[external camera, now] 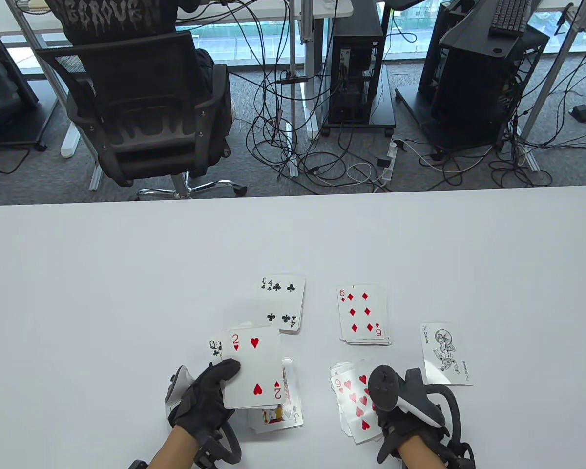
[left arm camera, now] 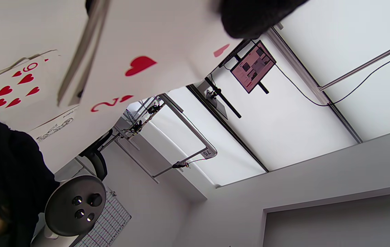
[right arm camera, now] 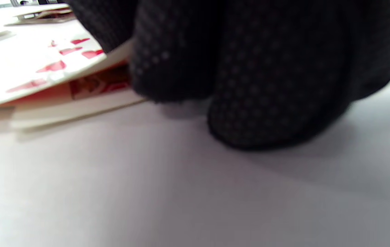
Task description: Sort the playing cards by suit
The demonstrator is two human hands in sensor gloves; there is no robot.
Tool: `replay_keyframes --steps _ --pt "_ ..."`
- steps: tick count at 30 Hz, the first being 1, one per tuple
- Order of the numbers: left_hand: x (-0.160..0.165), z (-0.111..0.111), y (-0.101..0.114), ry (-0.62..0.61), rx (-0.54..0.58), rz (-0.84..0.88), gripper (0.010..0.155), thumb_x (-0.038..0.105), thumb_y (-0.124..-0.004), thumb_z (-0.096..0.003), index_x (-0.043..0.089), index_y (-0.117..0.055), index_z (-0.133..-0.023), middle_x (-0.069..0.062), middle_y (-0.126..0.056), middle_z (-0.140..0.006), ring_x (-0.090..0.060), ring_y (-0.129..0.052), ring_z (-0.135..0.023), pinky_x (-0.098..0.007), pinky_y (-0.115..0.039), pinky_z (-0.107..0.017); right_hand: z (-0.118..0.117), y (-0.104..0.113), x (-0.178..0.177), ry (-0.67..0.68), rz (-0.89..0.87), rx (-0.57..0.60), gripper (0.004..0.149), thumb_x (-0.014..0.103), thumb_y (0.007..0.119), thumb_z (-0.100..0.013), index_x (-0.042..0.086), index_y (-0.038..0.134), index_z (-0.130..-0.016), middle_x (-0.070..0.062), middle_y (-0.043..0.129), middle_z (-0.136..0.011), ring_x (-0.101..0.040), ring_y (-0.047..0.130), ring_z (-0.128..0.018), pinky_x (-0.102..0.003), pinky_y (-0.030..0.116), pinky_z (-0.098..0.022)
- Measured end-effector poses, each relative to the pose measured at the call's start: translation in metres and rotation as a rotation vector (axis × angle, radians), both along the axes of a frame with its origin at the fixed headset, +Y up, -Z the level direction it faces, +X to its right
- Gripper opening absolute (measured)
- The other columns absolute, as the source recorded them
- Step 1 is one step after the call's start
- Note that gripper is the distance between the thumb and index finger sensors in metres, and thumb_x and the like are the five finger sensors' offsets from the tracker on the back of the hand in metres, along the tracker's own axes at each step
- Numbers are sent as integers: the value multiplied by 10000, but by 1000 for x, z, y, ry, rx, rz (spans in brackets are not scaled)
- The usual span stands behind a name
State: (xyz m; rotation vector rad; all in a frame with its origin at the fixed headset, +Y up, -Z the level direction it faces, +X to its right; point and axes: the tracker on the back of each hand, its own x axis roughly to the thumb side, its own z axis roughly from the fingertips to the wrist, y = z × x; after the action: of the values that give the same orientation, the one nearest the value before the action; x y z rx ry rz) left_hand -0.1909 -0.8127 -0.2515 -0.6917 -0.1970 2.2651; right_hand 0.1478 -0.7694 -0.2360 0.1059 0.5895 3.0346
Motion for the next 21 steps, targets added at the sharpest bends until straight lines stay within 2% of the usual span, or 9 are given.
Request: replay_keyframes --steps 6,11,15,21 --pt "0 0 0 -3 1 1 551 422 -646 -629 324 -356 -1087 58 -532 -1119 -194 -714 -995 -401 -664 -728 -1 1 -4 5 137 -59 576 340 660 -546 -216 759 -658 -93 943 -268 -291 980 -139 -500 854 -252" --pt "0 0 1 -7 5 2 551 422 -647 -629 325 -356 -1087 57 -532 -1119 -195 -714 -995 -403 -664 -728 -7 13 -9 -12 103 -50 589 347 661 -553 -220 756 -678 -106 943 -281 -306 980 -152 -510 848 -260" --pt "0 0 0 -8 9 3 551 422 -646 -629 323 -355 -1087 56 -530 -1119 -196 -712 -996 -403 -662 -729 -14 38 -26 25 -72 74 579 329 661 -552 -227 747 -690 -123 944 -301 -323 979 -172 -523 840 -271" --pt "0 0 0 -10 10 1 553 421 -644 -630 322 -351 -1089 52 -522 -1122 -202 -706 -998 -406 -658 -730 -20 64 -67 126 -498 260 578 318 644 -558 -230 726 -721 -150 946 -350 -352 978 -224 -544 825 -303"
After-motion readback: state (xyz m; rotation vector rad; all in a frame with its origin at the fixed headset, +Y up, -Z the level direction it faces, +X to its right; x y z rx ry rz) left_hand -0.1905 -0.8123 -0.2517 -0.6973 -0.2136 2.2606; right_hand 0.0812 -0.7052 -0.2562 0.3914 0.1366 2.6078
